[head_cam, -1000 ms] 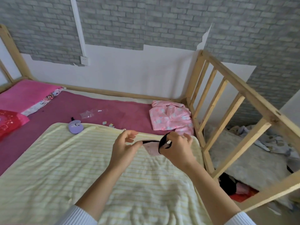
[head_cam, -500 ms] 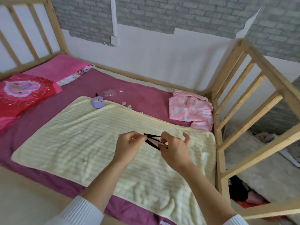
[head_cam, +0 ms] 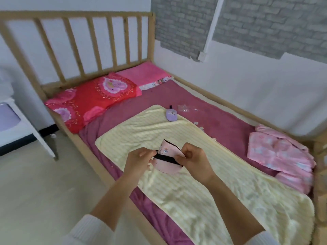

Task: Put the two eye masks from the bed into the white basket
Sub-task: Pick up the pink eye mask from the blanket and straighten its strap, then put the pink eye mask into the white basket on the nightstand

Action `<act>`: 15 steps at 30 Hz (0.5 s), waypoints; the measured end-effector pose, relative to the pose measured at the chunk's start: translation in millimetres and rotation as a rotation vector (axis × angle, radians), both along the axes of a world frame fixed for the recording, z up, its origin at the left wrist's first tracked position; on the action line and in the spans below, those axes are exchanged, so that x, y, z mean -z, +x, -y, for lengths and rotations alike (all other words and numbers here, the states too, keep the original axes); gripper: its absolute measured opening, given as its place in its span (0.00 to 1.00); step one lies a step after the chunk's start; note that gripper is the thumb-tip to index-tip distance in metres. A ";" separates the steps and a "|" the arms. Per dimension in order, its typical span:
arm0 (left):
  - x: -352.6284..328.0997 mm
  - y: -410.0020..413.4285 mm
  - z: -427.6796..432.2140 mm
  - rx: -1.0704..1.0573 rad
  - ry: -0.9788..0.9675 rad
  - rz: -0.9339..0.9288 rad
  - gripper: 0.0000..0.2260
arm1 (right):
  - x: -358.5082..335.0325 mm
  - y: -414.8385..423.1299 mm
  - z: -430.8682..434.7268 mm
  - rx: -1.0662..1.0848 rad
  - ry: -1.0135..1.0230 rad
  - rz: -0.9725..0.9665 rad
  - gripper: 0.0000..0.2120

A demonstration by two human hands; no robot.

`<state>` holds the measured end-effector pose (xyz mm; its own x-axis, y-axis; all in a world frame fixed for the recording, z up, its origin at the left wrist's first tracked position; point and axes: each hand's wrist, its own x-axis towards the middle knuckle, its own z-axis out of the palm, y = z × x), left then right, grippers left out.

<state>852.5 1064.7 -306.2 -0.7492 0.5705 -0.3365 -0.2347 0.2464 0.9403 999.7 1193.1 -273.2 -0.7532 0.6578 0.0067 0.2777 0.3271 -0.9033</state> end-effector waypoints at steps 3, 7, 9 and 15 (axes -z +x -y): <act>-1.7 -75.5 45.4 -0.017 -0.022 -0.064 0.06 | -1.6 -84.0 28.1 -0.136 -0.055 0.018 0.14; -9.9 -179.7 116.0 -0.099 0.004 -0.017 0.06 | 0.5 -203.9 85.5 -0.168 -0.142 -0.044 0.08; -12.7 -226.4 154.6 -0.129 0.000 -0.025 0.06 | 4.8 -263.0 116.8 -0.178 -0.232 -0.058 0.04; -12.4 -343.6 249.9 -0.303 -0.089 -0.014 0.06 | 19.4 -421.1 202.0 -0.303 -0.342 0.078 0.09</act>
